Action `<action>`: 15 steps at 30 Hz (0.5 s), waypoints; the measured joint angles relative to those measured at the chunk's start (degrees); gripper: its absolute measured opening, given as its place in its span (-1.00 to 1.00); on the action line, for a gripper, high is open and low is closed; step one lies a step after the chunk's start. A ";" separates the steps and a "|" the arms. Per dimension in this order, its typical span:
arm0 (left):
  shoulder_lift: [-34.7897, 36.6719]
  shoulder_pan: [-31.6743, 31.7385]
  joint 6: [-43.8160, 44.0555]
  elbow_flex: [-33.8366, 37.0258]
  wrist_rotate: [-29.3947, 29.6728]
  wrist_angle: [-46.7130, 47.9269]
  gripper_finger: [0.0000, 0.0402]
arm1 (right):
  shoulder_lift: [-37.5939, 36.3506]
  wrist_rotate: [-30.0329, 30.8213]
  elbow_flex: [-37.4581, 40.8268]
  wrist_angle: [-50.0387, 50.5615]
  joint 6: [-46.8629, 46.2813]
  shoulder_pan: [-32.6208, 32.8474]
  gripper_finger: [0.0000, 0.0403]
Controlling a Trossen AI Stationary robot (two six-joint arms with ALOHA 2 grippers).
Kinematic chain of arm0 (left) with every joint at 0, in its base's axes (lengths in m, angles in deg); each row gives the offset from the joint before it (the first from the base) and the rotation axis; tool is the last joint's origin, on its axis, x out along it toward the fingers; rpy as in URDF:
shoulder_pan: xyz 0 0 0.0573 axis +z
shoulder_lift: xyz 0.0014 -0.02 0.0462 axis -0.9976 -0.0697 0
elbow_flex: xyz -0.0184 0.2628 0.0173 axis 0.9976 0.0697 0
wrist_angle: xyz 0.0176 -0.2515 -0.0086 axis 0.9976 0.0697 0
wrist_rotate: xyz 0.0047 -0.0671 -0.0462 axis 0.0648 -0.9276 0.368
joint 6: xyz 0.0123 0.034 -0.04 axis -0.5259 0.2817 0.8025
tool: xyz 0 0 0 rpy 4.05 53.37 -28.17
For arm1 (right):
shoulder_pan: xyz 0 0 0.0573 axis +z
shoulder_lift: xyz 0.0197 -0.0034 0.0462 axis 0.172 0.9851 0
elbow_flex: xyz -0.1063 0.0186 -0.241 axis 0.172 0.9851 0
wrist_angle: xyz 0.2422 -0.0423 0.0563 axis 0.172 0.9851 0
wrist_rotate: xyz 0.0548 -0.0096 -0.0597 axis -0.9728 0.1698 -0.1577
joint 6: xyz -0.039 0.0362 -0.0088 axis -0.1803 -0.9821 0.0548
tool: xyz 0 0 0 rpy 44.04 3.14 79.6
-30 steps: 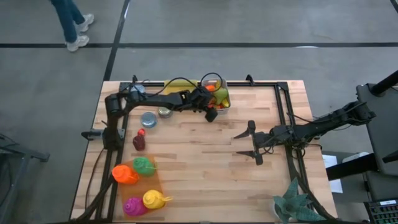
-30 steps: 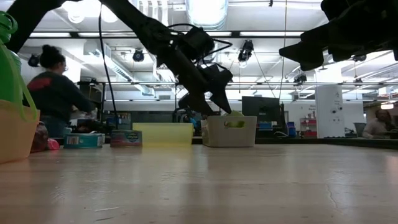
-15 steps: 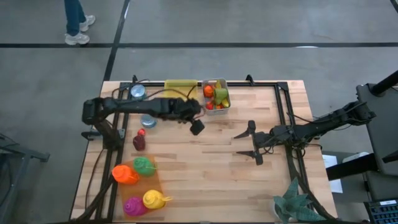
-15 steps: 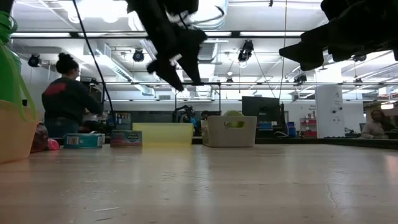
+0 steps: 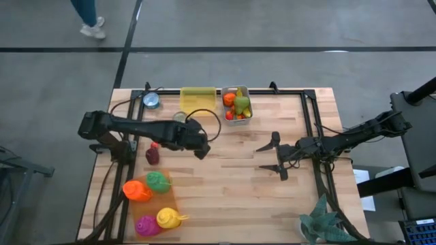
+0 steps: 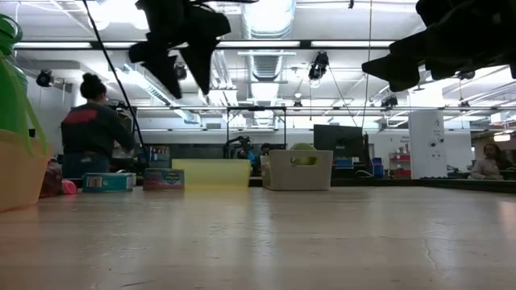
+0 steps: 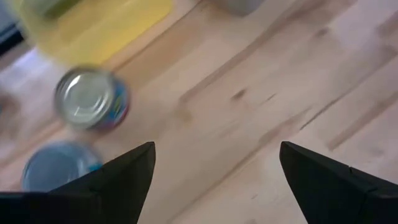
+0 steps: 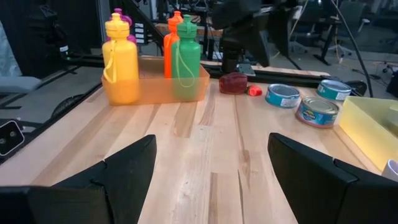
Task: Pick & Place Food Item
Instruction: Put the red strawberry into the gray bin
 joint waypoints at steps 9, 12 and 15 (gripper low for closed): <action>0.00 2.76 14.15 0.00 -2.94 15.82 0.74 | -0.02 6.13 0.00 -0.07 -0.15 -0.01 0.52; 0.00 6.02 11.89 0.02 -7.52 20.44 0.74 | 0.00 6.23 0.00 -0.07 -0.16 0.00 0.52; 0.02 9.20 6.43 0.93 -11.25 23.02 0.74 | 0.00 6.26 0.00 -0.07 -0.15 -0.01 0.52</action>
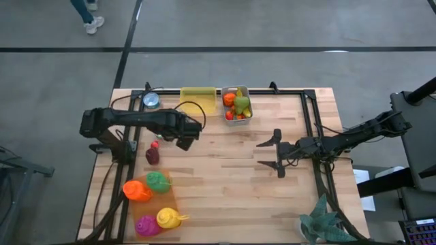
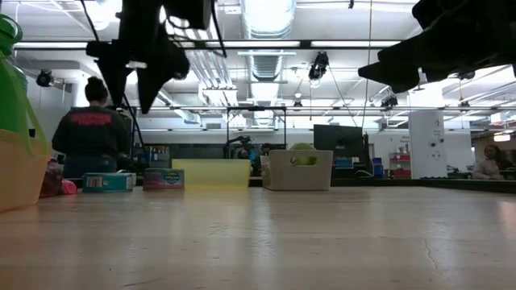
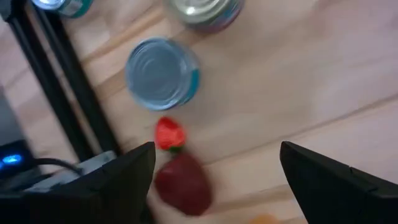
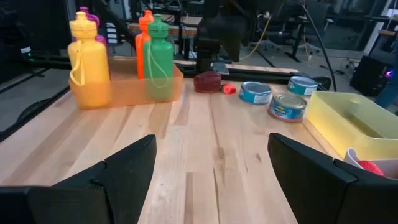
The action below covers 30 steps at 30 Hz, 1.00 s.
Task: Pick & Place Food Item
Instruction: Put the red strawberry into the gray bin
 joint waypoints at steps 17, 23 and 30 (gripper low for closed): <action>3.96 3.00 -15.38 14.83 -3.11 -1.73 0.46 | 0.00 0.09 0.00 0.01 0.00 0.00 0.52; 7.53 3.03 -17.35 20.60 -4.89 -4.99 0.45 | 0.00 0.11 0.00 0.08 0.00 0.00 0.52; 12.02 3.11 -19.17 28.13 -4.97 -10.74 0.45 | 0.00 0.11 0.00 0.07 0.00 0.02 0.52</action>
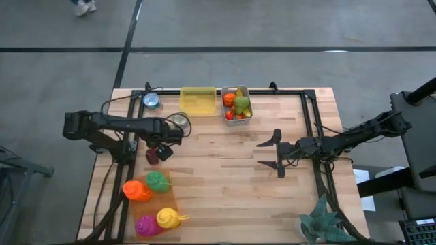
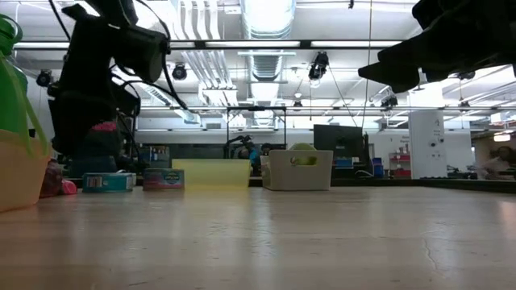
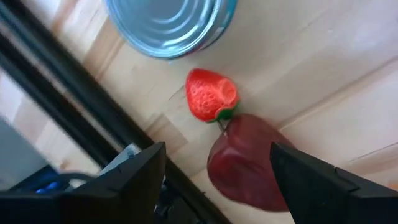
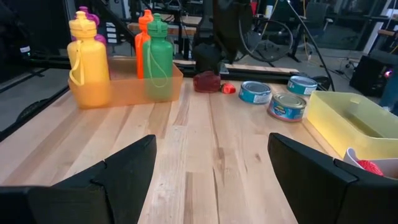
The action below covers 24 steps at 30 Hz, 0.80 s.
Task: Pick & Place Food Item
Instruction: Put the red strawberry into the gray bin
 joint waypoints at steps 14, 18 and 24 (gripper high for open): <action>0.59 0.17 -5.40 4.95 -1.96 -6.96 0.45 | 0.00 -0.02 0.00 0.00 0.02 -0.02 0.52; 0.59 0.32 -5.52 6.50 -2.39 -9.10 0.45 | 0.00 -0.04 0.00 0.00 0.00 0.00 0.52; 0.54 0.42 -5.50 9.82 -2.56 -12.32 0.45 | 0.00 -0.04 0.00 0.00 0.02 -0.02 0.52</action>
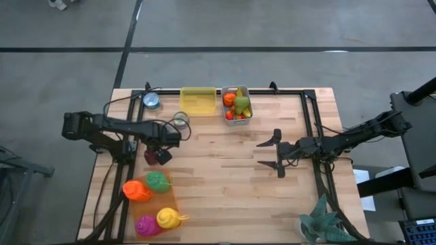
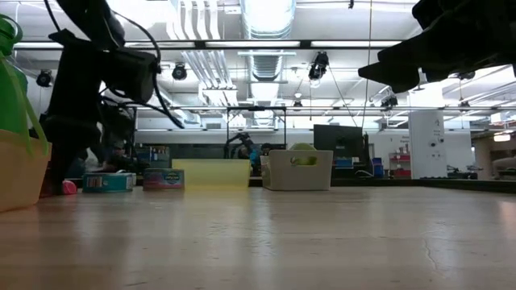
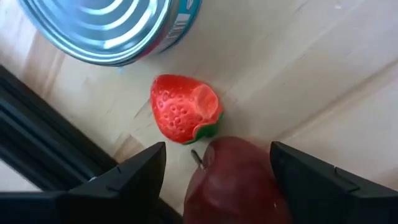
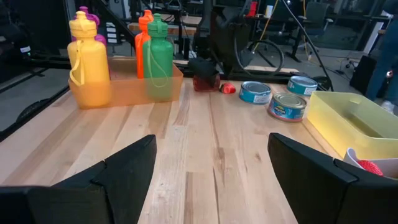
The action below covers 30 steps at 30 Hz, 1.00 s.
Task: Pick & Place Food Item
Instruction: Put the red strawberry into the gray bin
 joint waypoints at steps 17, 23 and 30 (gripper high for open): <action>0.04 1.18 -1.57 4.45 3.87 -6.73 0.45 | 0.00 -0.02 0.00 0.01 0.00 0.00 0.52; 0.00 1.42 -1.50 4.32 4.91 -7.61 0.45 | -0.01 -0.02 0.00 0.02 0.00 0.01 0.52; 0.00 1.51 -1.27 4.41 5.05 -8.61 0.36 | 0.00 -0.02 0.00 0.01 0.00 0.01 0.52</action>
